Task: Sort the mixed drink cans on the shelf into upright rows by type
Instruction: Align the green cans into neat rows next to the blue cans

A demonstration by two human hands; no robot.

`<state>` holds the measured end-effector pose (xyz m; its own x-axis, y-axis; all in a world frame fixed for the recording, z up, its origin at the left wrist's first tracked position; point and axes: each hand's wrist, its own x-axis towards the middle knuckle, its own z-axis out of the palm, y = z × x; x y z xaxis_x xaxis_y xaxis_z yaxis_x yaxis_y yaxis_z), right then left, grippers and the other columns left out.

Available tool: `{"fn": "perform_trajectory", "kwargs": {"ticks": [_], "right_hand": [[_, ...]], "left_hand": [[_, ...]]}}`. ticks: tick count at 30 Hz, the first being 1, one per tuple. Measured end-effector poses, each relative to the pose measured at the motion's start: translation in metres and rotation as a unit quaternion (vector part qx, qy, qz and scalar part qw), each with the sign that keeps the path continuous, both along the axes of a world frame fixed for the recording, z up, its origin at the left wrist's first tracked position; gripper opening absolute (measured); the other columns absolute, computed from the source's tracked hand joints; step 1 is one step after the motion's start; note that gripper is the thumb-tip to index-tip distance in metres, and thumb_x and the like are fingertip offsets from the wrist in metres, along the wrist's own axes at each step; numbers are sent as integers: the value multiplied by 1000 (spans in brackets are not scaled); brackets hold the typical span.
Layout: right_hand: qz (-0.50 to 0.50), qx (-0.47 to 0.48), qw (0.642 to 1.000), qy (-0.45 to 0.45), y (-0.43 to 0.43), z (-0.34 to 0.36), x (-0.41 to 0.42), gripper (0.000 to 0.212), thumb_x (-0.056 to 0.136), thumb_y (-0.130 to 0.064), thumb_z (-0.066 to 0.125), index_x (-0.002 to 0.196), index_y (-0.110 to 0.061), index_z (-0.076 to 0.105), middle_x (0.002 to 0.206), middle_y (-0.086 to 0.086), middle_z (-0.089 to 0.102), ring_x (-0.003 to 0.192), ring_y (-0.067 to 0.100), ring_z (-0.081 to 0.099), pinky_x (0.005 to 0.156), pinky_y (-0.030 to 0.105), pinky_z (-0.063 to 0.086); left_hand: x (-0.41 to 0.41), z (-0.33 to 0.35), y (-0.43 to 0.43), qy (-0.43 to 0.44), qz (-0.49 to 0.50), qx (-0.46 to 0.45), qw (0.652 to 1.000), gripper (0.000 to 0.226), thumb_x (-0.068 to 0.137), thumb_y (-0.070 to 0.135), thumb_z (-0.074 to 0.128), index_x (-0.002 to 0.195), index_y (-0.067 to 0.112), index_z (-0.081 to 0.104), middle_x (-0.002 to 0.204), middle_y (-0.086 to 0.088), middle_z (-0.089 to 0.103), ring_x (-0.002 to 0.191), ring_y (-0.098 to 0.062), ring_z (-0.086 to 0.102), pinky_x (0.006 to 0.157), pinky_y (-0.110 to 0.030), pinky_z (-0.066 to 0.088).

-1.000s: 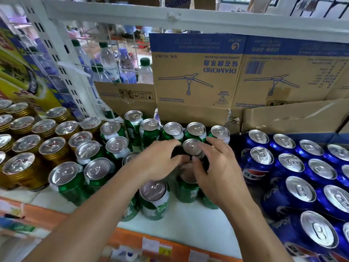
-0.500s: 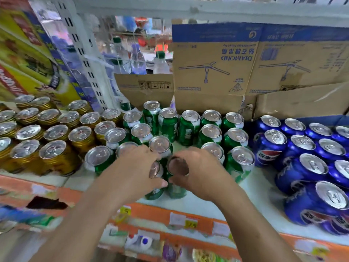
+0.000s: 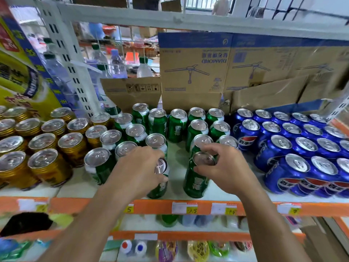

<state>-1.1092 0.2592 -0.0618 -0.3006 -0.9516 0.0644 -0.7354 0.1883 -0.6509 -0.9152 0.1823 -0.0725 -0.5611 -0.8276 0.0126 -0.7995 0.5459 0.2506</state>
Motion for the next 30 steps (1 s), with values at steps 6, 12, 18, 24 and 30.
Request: {"fn": "perform_trajectory", "kwargs": {"ticks": [6,12,18,24,30], "right_hand": [[-59,28,998,-9,16,-2,-30,32,71,-27,83,96,-15,66,90,1,66,86,21,61,74,37,49],[-77,26,997,-12,28,-12,-60,40,72,-27,83,104,-28,58,94,-9,61,76,5,52,60,18,39],[-49,36,998,-6,27,-16,-77,41,77,-23,80,109,-30,55,96,-11,59,75,-4,49,56,11,37],[-45,23,998,-47,31,-22,-85,69,72,-30,83,132,-30,50,112,-13,54,90,5,51,60,4,35],[-50,-2,998,-49,33,-29,-85,60,75,-31,80,130,-27,55,121,-7,61,95,7,52,66,16,38]], "left_hand": [[-26,7,6,36,-24,14,999,48,78,56,69,117,30,59,113,9,57,111,-16,48,87,-35,45],[-55,8,11,61,-35,43,997,49,77,50,73,116,22,62,111,8,59,107,-14,49,90,-36,46],[-75,0,12,76,-45,68,994,61,77,49,74,130,27,55,126,9,55,118,-12,45,96,-29,40],[-78,-16,11,106,-38,67,991,63,78,52,71,133,31,50,128,12,54,118,-9,45,93,-25,38],[-69,-24,11,187,3,158,970,51,70,52,78,113,36,58,98,23,61,86,9,55,68,-8,39]]}}
